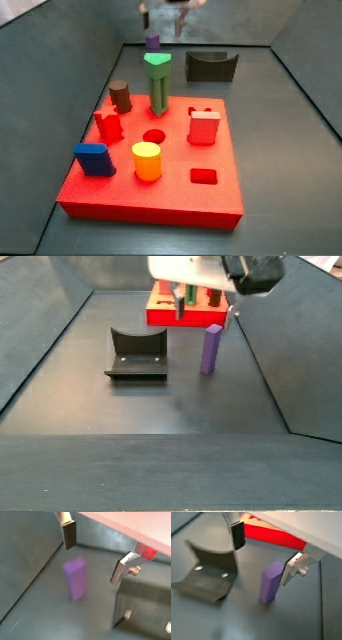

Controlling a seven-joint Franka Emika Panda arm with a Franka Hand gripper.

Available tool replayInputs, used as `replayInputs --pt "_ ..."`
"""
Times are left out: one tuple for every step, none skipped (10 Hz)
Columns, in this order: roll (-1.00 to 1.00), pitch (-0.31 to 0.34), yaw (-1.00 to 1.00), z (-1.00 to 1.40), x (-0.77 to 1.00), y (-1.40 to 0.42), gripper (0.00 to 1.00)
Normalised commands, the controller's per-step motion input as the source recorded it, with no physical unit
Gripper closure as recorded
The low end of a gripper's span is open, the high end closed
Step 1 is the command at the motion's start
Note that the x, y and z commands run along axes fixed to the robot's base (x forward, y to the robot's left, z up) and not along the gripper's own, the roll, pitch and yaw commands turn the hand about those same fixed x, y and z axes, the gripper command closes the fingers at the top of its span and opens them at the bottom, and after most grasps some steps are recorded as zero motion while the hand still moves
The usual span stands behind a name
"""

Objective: Pick up the rectangle object. Move up. Move to above the board. Insert the rectangle object.
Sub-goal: Pick up the rectangle object.

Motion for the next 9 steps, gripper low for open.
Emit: replayInputs --pt "0.00 -0.001 0.06 -0.02 -0.03 -0.10 0.00" --pt "-0.10 0.000 -0.43 0.11 0.54 0.31 0.00" --pt "-0.14 0.000 -0.46 0.16 0.41 0.39 0.00" --pt "0.00 0.000 -0.32 0.00 0.00 0.08 0.00" --pt "0.06 0.000 -0.08 -0.08 0.00 -0.29 0.00" --pt "0.00 0.000 -0.10 -0.32 -0.23 -0.11 0.00" --pt "-0.27 -0.177 -0.07 -0.26 -0.91 0.19 0.00" --pt "-0.44 -0.250 0.00 -0.05 -0.61 0.44 0.00" --pt "-0.39 -0.227 -0.01 0.00 -0.42 0.37 0.00"
